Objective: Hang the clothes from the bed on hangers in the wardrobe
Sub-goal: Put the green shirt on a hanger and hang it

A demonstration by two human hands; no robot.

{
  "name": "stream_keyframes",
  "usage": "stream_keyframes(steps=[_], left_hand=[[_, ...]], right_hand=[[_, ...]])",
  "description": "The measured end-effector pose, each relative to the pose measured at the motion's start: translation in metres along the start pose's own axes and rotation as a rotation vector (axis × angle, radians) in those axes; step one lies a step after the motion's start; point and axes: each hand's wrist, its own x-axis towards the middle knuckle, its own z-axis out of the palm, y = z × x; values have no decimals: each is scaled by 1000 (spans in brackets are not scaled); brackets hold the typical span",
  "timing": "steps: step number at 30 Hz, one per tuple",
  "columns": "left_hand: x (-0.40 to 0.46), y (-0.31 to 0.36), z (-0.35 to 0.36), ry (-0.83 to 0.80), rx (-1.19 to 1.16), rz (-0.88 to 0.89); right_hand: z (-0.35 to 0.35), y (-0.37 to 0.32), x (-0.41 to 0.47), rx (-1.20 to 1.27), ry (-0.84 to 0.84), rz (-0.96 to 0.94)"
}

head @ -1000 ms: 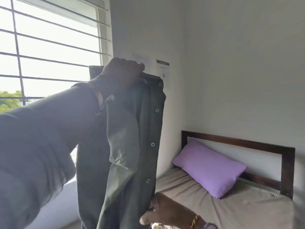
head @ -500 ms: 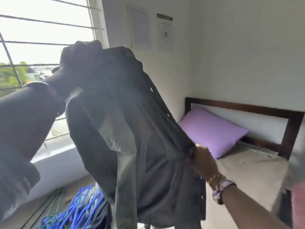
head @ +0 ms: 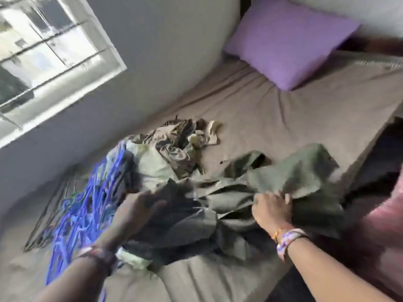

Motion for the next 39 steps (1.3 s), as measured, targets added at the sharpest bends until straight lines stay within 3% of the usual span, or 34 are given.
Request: stream_keyframes(steps=[3,5,9,14,17,22,28,33,39], left_hand=[[-11,63,53,-290,175,142],[4,84,93,-395,225,120],[32,125,169,-576,264,98],[47,139,244,-616,124,12],[75,130,257,-839,-42,-79],[120,122,274,-1135,-217,55],[123,109,284,-1129,-403,91],[121,107,274,-1177,-443,240],[90,80,256,-928,-568,387]], right_hand=[[76,-1,-20,-46,-252,-12],[102,-3,-23,-44,-291,1],[133,-1,-9,104,-148,78],[176,6,1,129,11,42],[193,7,7,133,67,25],[209,7,12,129,140,7],[213,5,14,70,178,9],[208,0,7,-98,220,38],[200,-23,-9,-168,218,226]])
